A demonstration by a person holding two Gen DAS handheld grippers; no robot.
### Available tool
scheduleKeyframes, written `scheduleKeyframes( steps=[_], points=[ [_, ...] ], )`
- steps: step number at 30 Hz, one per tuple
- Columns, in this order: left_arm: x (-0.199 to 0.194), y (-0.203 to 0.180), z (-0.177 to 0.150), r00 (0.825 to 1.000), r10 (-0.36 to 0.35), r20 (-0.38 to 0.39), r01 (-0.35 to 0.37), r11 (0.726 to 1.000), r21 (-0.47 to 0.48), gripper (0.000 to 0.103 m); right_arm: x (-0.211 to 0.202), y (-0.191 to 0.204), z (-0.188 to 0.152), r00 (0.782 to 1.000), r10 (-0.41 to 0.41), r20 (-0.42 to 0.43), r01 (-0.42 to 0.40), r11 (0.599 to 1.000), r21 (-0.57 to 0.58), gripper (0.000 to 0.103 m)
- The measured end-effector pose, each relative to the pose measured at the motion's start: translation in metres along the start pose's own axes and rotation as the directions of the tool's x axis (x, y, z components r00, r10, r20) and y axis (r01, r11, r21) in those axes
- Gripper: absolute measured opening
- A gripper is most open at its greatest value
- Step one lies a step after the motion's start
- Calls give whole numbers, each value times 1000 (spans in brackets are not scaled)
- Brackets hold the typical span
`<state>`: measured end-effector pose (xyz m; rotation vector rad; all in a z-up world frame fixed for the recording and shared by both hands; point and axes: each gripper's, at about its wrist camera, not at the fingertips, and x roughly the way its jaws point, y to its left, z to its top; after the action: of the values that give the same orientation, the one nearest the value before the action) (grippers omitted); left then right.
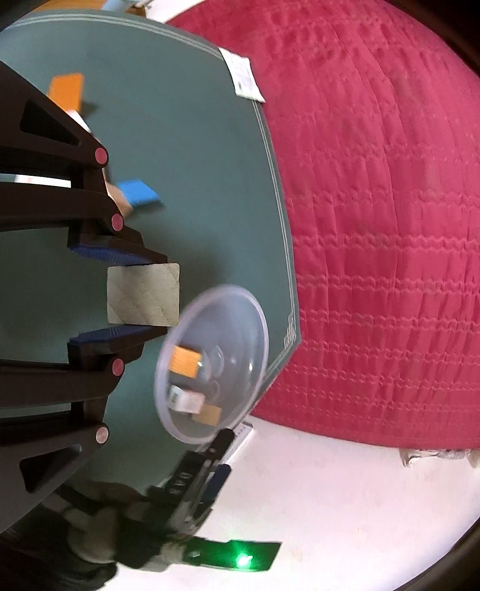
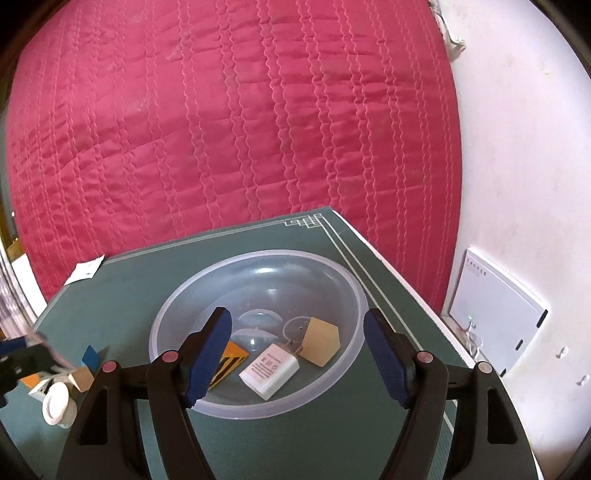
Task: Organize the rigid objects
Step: 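Carry the pink block and white charger over the bowl with both grippers, then open both grippers to release the pink block and charger into the bowl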
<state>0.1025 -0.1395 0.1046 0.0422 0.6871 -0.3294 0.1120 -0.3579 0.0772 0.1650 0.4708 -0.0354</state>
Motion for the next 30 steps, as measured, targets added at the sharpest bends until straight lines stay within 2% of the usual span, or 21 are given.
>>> scheduleKeyframes(
  steps=[10,17,19,20,21,30],
  points=[
    [61,-19,31,999,-38,-33,37,999,-10,31,5,-5,-5,999,-11,-34,12,999,32,75],
    [84,-24,39,997,-59,-52,58,998,-17,31,6,-4,-5,999,-12,-34,13,999,37,75],
    [89,-26,40,997,-58,-57,57,998,-19,39,7,-4,-5,999,-10,-37,11,999,35,75],
    [91,-25,39,996,-57,-66,56,998,-24,56,7,-3,-6,999,-9,-37,10,999,33,75],
    [91,-23,40,996,-54,-67,52,998,-30,68,7,-3,-6,999,-8,-37,9,999,31,75],
    [79,4,33,998,-6,-56,1,997,-82,69,7,3,-11,999,-12,-41,12,1000,10,75]
  ],
)
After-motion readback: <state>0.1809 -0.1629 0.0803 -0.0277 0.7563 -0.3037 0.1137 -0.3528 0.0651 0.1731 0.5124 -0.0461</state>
